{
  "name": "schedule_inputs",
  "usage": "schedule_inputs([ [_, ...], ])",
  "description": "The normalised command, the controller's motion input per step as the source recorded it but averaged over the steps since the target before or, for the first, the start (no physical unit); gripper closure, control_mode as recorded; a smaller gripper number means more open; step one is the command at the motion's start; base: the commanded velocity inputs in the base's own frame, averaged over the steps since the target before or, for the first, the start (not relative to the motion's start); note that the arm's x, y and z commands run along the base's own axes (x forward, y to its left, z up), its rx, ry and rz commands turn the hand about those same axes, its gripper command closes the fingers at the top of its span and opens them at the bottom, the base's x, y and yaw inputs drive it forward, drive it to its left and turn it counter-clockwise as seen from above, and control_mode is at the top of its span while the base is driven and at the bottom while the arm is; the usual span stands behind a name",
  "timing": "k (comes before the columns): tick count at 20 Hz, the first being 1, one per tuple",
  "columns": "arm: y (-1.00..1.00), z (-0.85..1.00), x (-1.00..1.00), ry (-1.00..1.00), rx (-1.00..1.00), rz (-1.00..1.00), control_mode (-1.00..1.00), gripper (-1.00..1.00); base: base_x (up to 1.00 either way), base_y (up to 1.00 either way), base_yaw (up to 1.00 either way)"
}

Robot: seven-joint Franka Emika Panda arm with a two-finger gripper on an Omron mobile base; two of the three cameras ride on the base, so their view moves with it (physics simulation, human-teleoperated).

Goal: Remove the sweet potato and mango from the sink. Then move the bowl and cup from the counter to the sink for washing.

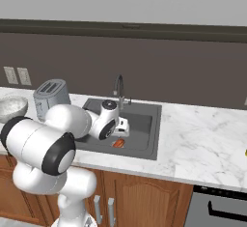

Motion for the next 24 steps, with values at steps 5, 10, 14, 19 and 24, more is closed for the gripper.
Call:
schedule_inputs([
  [5,0.05,-0.10,0.06,0.00,0.00,-0.07,-1.00,-1.00,0.00,0.00,0.00],
  [10,0.06,-0.10,0.07,0.00,0.00,-0.04,-1.00,-1.00,0.00,0.00,0.00],
  [14,0.06,-0.11,0.09,0.00,0.00,-0.01,-1.00,-1.00,0.00,0.00,0.00],
  [19,0.00,-0.12,0.10,0.00,-0.01,0.00,-1.00,-1.00,0.00,0.00,0.00],
  [24,0.00,-0.12,0.10,0.00,-0.03,0.00,-1.00,-1.00,0.00,0.00,0.00],
])
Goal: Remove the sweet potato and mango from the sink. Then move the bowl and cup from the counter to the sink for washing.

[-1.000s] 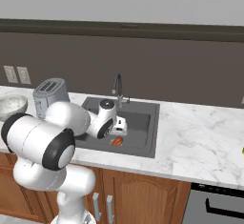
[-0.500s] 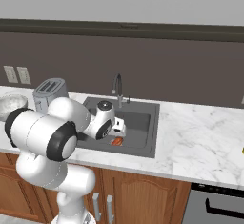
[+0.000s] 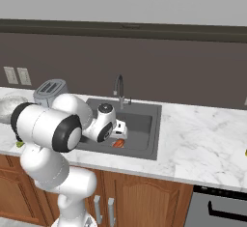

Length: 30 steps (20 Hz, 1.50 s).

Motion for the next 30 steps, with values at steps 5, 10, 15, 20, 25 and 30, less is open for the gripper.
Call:
schedule_inputs([
  [5,0.00,-0.13,0.11,0.00,-0.03,0.00,-1.00,-1.00,0.00,0.00,0.00],
  [10,0.00,-0.14,0.11,0.00,-0.01,0.00,-1.00,-1.00,0.00,0.00,0.00],
  [15,0.00,-0.14,0.07,0.00,0.00,0.00,-1.00,-1.00,0.00,0.00,0.00],
  [20,0.00,-0.14,0.06,0.00,0.00,0.00,-1.00,-1.00,0.00,0.00,0.00],
  [25,0.00,-0.14,0.08,0.00,0.00,0.00,-1.00,-1.00,0.00,0.00,0.00],
  [30,-0.01,-0.15,0.10,0.00,0.00,0.00,-1.00,-1.00,0.00,0.00,0.00],
])
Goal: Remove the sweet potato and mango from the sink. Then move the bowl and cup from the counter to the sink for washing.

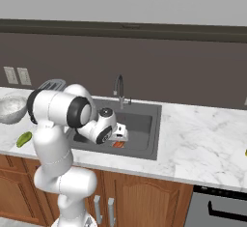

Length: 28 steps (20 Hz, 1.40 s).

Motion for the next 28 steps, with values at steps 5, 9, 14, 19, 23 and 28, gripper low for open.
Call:
schedule_inputs([
  [5,-0.04,-0.16,0.11,0.00,0.00,0.00,-1.00,-1.00,0.00,0.00,0.00],
  [9,-0.02,-0.13,0.09,0.00,0.00,0.00,-1.00,-1.00,0.00,0.00,0.00],
  [14,-0.01,-0.13,0.07,0.00,0.00,0.00,-1.00,-1.00,0.00,0.00,0.00],
  [19,-0.01,-0.15,0.05,0.00,0.00,0.00,-1.00,-1.00,0.00,0.00,0.00],
  [23,0.00,-0.14,0.07,0.00,0.00,0.00,-1.00,-1.00,0.00,0.00,0.00],
  [28,0.00,-0.08,0.09,0.00,0.00,0.00,-1.00,-1.00,0.00,0.00,0.00],
])
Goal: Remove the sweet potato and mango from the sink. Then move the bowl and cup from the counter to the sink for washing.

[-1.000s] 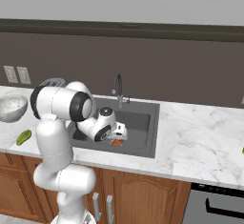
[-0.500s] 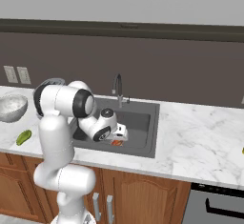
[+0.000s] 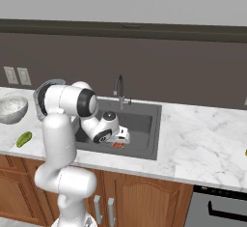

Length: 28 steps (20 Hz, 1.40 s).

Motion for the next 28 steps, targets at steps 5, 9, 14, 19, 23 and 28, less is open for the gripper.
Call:
schedule_inputs([
  [5,-0.01,-0.09,0.10,0.00,0.00,0.00,-1.00,-1.00,0.00,0.00,0.00],
  [9,0.00,-0.08,0.11,0.00,0.00,0.00,-1.00,-1.00,0.00,0.00,0.00],
  [14,0.00,-0.10,0.14,0.00,0.00,0.00,-1.00,-1.00,0.00,0.00,0.00],
  [19,-0.03,-0.11,0.13,0.00,0.00,0.00,-1.00,-1.00,0.00,0.00,0.00],
  [23,0.00,-0.12,0.12,0.00,0.00,0.00,-1.00,-1.00,0.00,0.00,0.00],
  [28,0.00,-0.11,0.12,0.00,0.00,0.00,-1.00,-1.00,0.00,0.00,0.00],
])
